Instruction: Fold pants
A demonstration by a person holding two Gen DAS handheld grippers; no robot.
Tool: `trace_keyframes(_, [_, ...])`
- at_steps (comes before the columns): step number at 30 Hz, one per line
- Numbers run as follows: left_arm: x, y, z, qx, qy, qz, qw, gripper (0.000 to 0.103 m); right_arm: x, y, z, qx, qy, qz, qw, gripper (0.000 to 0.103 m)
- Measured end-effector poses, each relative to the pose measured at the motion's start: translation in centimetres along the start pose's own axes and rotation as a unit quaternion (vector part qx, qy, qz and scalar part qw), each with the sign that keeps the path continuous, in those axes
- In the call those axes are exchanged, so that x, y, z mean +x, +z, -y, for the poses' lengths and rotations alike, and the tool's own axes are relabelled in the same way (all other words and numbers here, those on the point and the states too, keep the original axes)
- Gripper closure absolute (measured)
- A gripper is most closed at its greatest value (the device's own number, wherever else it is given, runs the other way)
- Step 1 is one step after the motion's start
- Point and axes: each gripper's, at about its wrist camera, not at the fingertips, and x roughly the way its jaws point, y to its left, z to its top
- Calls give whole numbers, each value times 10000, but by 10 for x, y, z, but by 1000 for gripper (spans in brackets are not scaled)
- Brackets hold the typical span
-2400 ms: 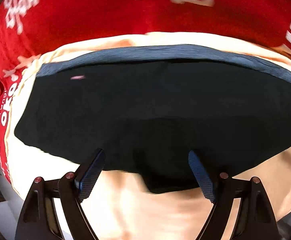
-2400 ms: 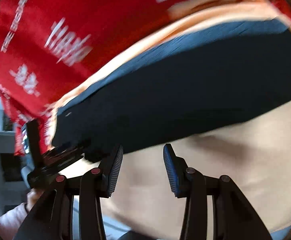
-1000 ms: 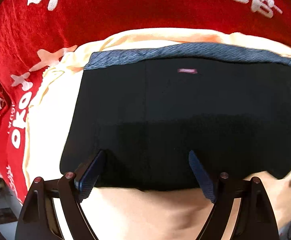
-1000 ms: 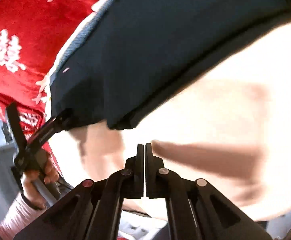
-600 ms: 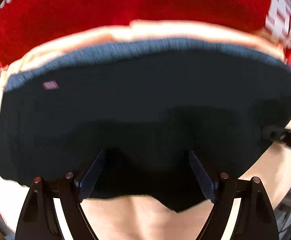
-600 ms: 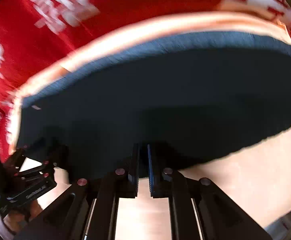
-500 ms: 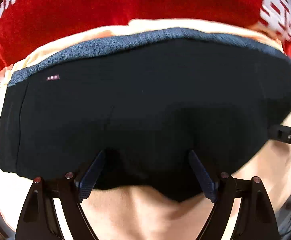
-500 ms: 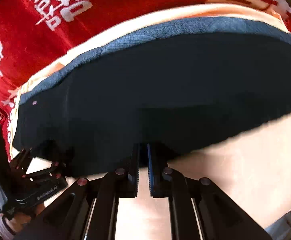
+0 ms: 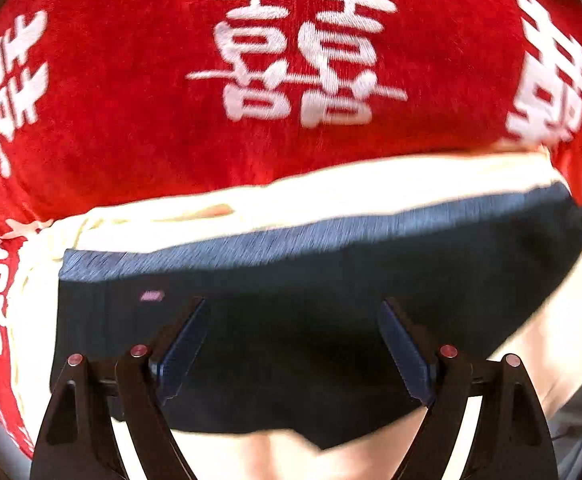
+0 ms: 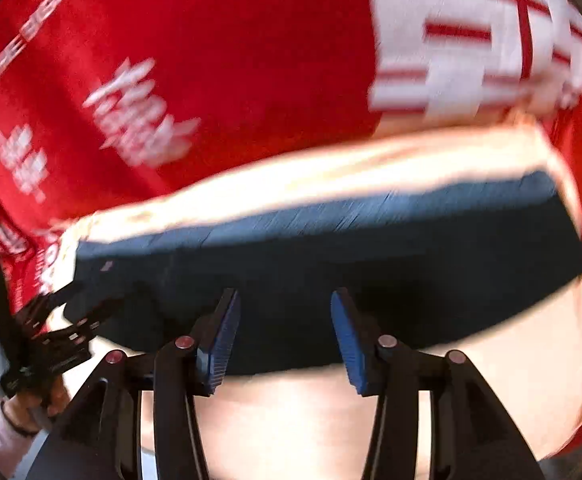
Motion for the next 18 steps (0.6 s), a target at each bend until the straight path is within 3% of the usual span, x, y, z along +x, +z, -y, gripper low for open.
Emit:
trace_keyframes(1, [15,4,-4,-92,35,-40,9999,16,9,12,2,-25,-37,-88,10000,70])
trace_keyframes(4, [57,11,21,-368,7,-222,9991,16,44,31,39,-54,-217,-384,9990,72])
trace_keyframes(9, [117,14,40,-801,349,-521,9948,16,98,43,92,64,-238,-513,9984,74])
trace_keyframes(11, [119,13,34,-1080,303,-385,9929,13,100,49,114,83,-123,-225,9996,83])
trace_keyframes(13, [123,13,32,-1061,457,-393,9925,2,96,57,132,63,-390,-7,9992,83])
trace_keyframes(18, [121,17,35,-980,639,-494,9919,2,88,77,193,434,-1236,108,9913,83])
